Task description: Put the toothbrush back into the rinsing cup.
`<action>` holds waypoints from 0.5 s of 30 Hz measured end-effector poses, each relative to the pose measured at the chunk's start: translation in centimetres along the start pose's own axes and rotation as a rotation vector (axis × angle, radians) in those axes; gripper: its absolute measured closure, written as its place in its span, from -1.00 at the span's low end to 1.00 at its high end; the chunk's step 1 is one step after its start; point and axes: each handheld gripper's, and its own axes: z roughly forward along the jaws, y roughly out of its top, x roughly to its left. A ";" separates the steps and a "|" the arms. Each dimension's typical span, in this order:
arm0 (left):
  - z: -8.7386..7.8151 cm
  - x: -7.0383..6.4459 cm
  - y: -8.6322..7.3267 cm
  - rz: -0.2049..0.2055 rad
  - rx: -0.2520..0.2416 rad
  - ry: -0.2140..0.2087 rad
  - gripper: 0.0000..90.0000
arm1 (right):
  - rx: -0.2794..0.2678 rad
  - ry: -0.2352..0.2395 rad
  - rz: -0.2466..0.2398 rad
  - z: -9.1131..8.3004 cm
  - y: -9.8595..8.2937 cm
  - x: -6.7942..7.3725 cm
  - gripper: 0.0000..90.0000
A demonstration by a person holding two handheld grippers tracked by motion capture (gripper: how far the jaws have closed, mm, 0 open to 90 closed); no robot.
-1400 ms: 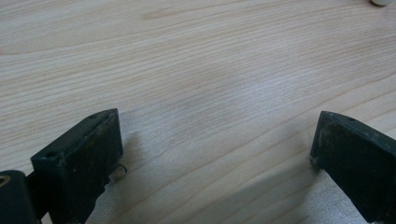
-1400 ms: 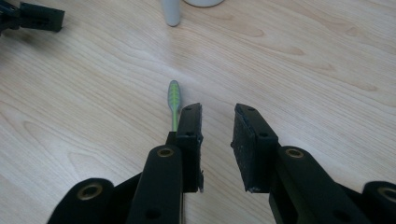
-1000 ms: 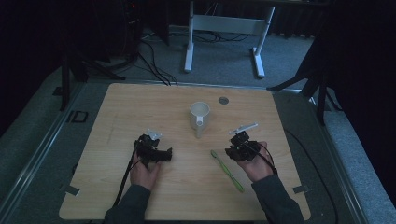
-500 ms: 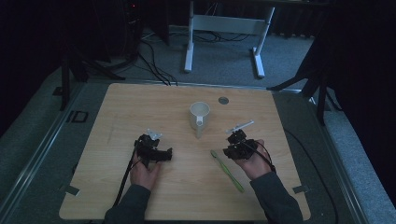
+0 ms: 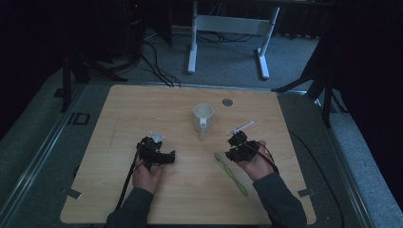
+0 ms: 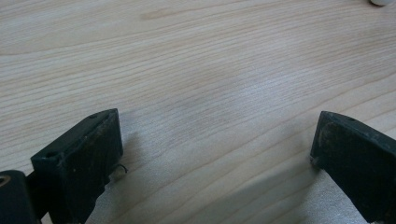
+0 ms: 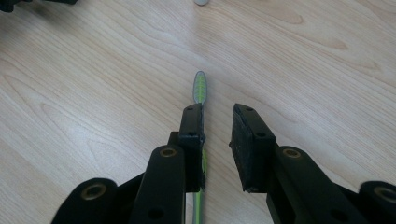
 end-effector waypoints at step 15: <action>0.0 0.0 0.0 0.000 0.000 0.000 -0.95 | 0.028 0.022 0.001 0.4 0.3 0.0 0.66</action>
